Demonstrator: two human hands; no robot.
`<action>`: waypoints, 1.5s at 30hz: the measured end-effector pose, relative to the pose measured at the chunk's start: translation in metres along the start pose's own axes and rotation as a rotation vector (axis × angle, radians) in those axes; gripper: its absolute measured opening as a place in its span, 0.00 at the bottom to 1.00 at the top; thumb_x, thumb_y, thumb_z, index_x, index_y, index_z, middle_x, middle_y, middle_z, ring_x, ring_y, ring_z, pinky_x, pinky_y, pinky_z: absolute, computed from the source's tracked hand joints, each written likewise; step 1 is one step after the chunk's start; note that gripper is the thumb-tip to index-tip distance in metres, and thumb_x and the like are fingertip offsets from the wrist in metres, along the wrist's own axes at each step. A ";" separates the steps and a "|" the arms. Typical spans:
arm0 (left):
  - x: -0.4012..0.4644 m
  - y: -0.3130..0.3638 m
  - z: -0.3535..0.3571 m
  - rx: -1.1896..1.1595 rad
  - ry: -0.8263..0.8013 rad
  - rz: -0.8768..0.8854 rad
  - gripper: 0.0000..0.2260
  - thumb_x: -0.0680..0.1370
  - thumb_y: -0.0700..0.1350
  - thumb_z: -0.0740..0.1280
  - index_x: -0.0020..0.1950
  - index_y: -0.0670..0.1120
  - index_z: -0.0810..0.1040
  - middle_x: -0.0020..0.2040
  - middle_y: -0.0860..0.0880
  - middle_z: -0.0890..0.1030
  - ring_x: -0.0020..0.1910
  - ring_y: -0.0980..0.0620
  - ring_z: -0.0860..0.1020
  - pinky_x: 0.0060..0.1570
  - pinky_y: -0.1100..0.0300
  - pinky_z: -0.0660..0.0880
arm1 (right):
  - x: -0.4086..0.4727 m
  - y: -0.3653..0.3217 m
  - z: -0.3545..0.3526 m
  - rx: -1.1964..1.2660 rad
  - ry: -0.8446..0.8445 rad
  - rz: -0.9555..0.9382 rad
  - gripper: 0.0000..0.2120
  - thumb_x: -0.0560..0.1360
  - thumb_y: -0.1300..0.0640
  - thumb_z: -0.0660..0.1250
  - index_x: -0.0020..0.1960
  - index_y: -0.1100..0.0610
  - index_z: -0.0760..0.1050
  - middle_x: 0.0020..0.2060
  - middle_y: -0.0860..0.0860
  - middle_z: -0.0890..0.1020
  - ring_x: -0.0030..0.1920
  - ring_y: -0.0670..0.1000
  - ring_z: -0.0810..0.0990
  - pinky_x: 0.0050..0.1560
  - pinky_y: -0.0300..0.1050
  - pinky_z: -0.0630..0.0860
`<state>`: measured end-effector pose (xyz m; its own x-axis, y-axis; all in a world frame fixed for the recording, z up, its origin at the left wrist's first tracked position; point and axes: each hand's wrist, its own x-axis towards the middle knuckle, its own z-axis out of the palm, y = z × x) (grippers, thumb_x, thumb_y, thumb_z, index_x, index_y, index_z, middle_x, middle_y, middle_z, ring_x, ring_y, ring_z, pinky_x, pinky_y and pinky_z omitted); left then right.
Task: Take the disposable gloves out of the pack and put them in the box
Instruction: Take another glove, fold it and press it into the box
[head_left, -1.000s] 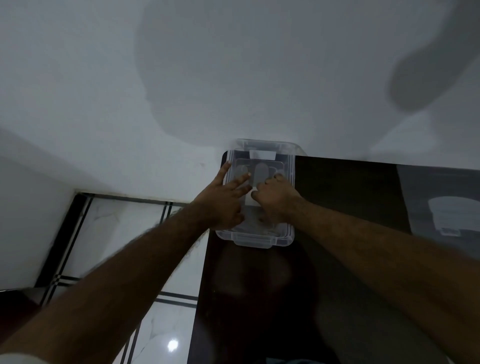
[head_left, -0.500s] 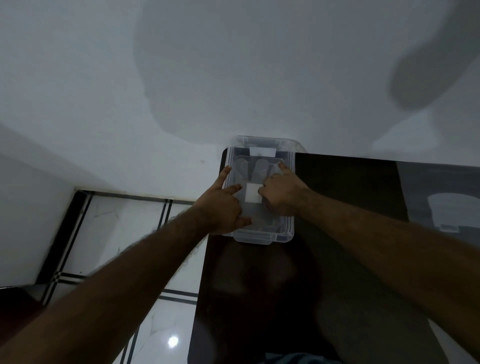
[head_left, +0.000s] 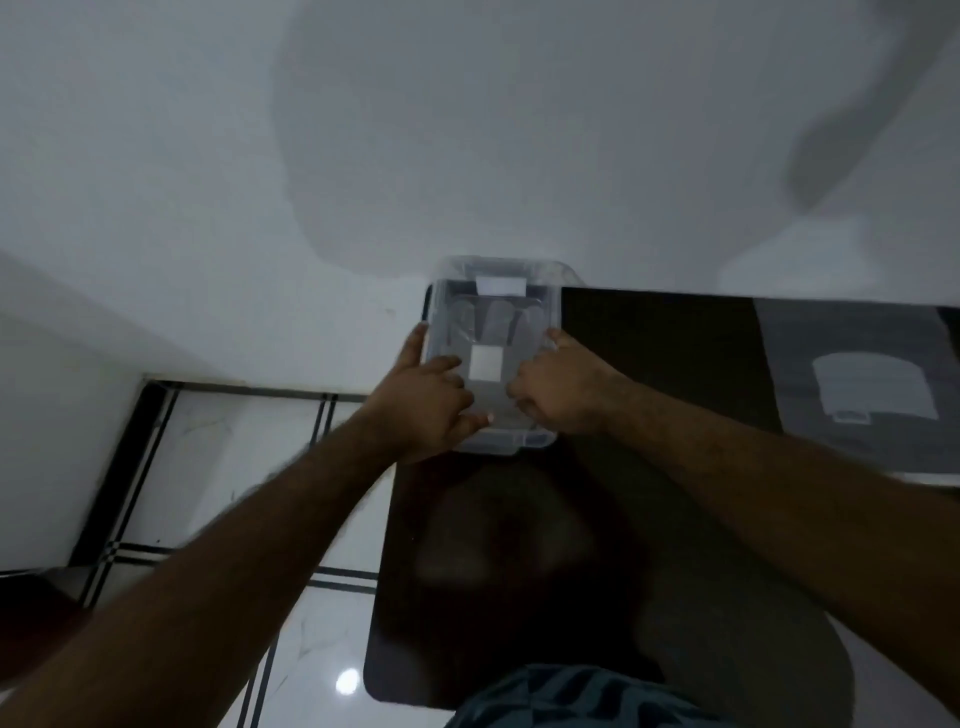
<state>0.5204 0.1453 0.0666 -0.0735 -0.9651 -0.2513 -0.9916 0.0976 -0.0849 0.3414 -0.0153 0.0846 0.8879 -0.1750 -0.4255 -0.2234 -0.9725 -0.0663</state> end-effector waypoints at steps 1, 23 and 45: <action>-0.006 0.009 -0.004 -0.021 0.052 -0.021 0.29 0.84 0.64 0.51 0.51 0.51 0.88 0.52 0.51 0.89 0.72 0.44 0.79 0.78 0.34 0.45 | -0.016 0.000 0.003 0.028 0.057 -0.003 0.12 0.84 0.46 0.61 0.61 0.47 0.80 0.59 0.48 0.84 0.66 0.52 0.79 0.82 0.65 0.53; -0.002 0.464 0.012 -0.550 0.049 0.145 0.21 0.84 0.57 0.66 0.76 0.53 0.77 0.73 0.52 0.80 0.74 0.51 0.74 0.73 0.48 0.67 | -0.489 0.067 0.304 0.245 0.054 0.222 0.32 0.79 0.34 0.65 0.77 0.50 0.73 0.75 0.52 0.76 0.77 0.55 0.73 0.78 0.53 0.56; 0.022 0.600 0.029 -0.510 0.340 -0.060 0.02 0.78 0.43 0.74 0.50 0.49 0.85 0.49 0.50 0.86 0.53 0.47 0.82 0.55 0.45 0.79 | -0.539 0.086 0.344 0.503 0.495 0.184 0.06 0.81 0.54 0.66 0.51 0.52 0.82 0.46 0.49 0.83 0.48 0.49 0.80 0.53 0.50 0.78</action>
<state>-0.0731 0.1893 -0.0181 0.0378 -0.9969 0.0686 -0.9150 -0.0069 0.4034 -0.2946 0.0480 -0.0019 0.8693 -0.4938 -0.0194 -0.4387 -0.7530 -0.4904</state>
